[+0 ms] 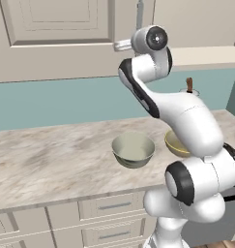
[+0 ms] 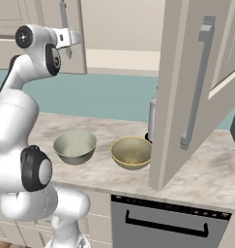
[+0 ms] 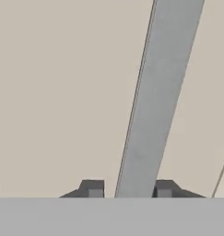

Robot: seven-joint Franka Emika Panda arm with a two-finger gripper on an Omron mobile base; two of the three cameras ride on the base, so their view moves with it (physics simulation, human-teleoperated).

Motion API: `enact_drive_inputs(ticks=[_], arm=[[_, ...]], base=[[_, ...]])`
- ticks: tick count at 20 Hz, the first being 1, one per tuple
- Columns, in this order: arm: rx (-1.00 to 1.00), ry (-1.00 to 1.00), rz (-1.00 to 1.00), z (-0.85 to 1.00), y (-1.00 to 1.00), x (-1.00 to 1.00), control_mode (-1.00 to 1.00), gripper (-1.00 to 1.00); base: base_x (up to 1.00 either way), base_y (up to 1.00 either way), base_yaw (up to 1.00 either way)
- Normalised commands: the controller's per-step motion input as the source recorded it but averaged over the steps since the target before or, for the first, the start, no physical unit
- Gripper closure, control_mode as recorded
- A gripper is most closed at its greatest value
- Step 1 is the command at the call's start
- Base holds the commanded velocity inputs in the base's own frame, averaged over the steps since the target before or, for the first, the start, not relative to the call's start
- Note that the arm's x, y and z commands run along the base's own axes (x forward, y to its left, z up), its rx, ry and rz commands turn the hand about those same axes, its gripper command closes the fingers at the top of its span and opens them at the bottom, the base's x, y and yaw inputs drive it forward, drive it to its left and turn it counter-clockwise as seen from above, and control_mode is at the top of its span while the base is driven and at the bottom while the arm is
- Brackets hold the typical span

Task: Open the cabinet. Pick the bowls from the counter and place them in the cabinet. Then close the cabinet.

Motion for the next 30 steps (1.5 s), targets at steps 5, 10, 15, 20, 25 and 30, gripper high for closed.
enact_drive_inputs(ticks=[5,10,15,20,25,30], arm=[[-0.09,0.24,-0.03,-0.15,0.86,-0.63,-1.00,1.00],[-0.09,0.10,-0.04,-0.27,0.84,-0.97,-1.00,1.00],[-0.08,0.00,-0.05,-0.43,0.89,-1.00,-1.00,1.00],[-0.06,-0.03,-0.05,-0.42,0.76,-0.97,-1.00,1.00],[-0.01,0.01,-0.02,-0.14,0.44,-0.93,-1.00,1.00],[0.00,0.04,-0.01,-0.02,-0.15,-0.75,-1.00,-1.00]], base=[[0.00,0.00,0.00],[0.00,0.00,0.00],[0.00,0.00,0.00],[0.00,0.00,0.00],[0.00,0.00,0.00],[0.00,0.00,0.00]])
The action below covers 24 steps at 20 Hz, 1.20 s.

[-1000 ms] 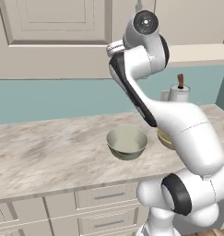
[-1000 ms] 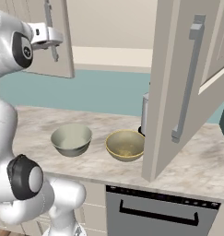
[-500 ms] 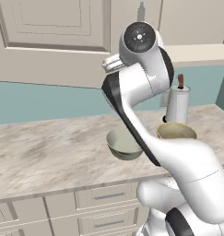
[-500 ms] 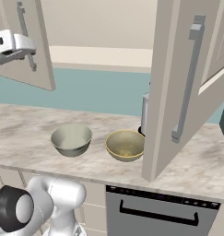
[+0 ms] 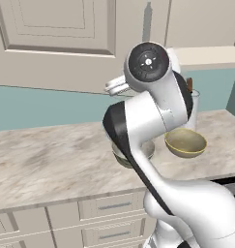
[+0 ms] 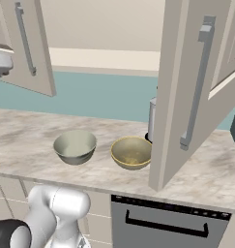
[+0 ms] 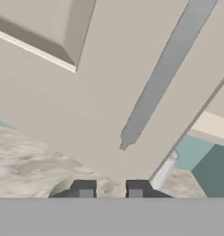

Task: Open the cabinet. Pick the bowls from the counter and place them in the cabinet. Then close the cabinet.

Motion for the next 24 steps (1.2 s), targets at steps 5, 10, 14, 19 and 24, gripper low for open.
enact_drive_inputs(ticks=[5,10,14,19,24], arm=[[0.00,-0.03,-0.01,0.19,-1.00,-0.89,-1.00,-1.00],[0.00,0.00,0.02,0.10,-0.99,-0.33,-1.00,-1.00],[0.00,0.00,0.17,0.02,-0.96,-0.01,-1.00,-1.00],[-0.05,-0.06,0.41,-0.01,-0.84,-0.02,-1.00,-1.00],[-0.20,-0.16,0.57,-0.09,-0.40,0.00,-1.00,-1.00]], base=[[0.00,0.00,0.00],[0.00,0.00,0.00],[0.00,0.00,0.00],[0.00,0.00,0.00],[0.00,0.00,0.00]])
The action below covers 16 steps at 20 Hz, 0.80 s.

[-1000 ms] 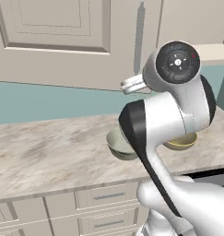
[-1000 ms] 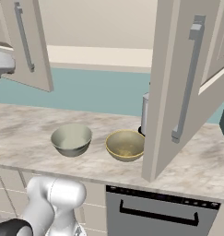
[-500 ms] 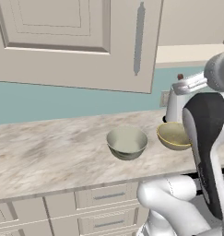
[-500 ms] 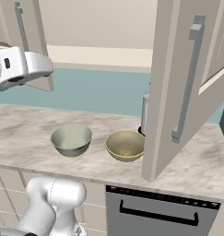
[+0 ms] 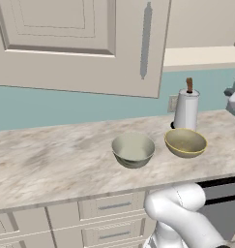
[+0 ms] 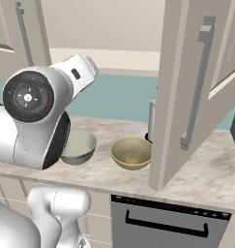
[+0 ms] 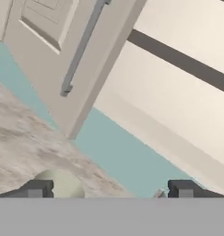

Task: Open the cabinet. Pick the bowls from the counter and place them in the cabinet. Then close the cabinet.

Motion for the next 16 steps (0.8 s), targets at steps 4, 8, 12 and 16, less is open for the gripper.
enact_drive_inputs(ticks=[4,8,12,16], arm=[[-0.38,-0.13,0.53,-0.01,-0.15,0.10,-1.00,-1.00],[-0.48,-0.13,0.42,-0.08,0.00,0.33,-1.00,-1.00],[-0.40,-0.11,0.26,-0.01,0.08,0.46,-1.00,-1.00],[-0.10,-0.17,0.11,-0.03,0.34,0.44,-1.00,-1.00]], base=[[0.00,0.00,0.00],[0.00,0.00,0.00],[0.00,0.00,0.00],[0.00,0.00,0.00]])
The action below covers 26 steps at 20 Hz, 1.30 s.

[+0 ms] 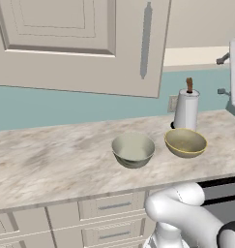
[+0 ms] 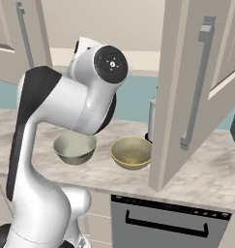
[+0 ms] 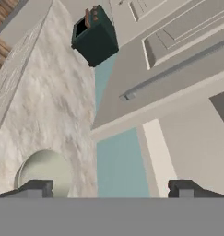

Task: Open the cabinet. Pick the bowls from the counter and place them in the cabinet. Then close the cabinet.

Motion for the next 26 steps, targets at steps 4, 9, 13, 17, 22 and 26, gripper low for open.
enact_drive_inputs(ticks=[4,9,13,17,22,26], arm=[[0.00,-0.06,-0.07,-0.06,0.20,0.24,-1.00,-1.00],[0.10,0.00,0.00,-0.02,0.56,0.18,-1.00,-1.00],[0.15,0.00,0.01,0.00,0.52,0.22,-1.00,-1.00],[0.13,-0.01,0.04,0.00,0.11,0.41,-1.00,-1.00],[0.15,-0.01,0.12,0.00,0.01,0.65,-1.00,-1.00],[0.11,-0.04,0.16,0.00,0.01,0.78,-1.00,-1.00]], base=[[0.00,0.00,0.00],[0.00,0.00,0.00],[0.00,0.00,0.00],[0.00,0.00,0.00],[0.00,0.00,0.00],[0.00,0.00,0.00]])
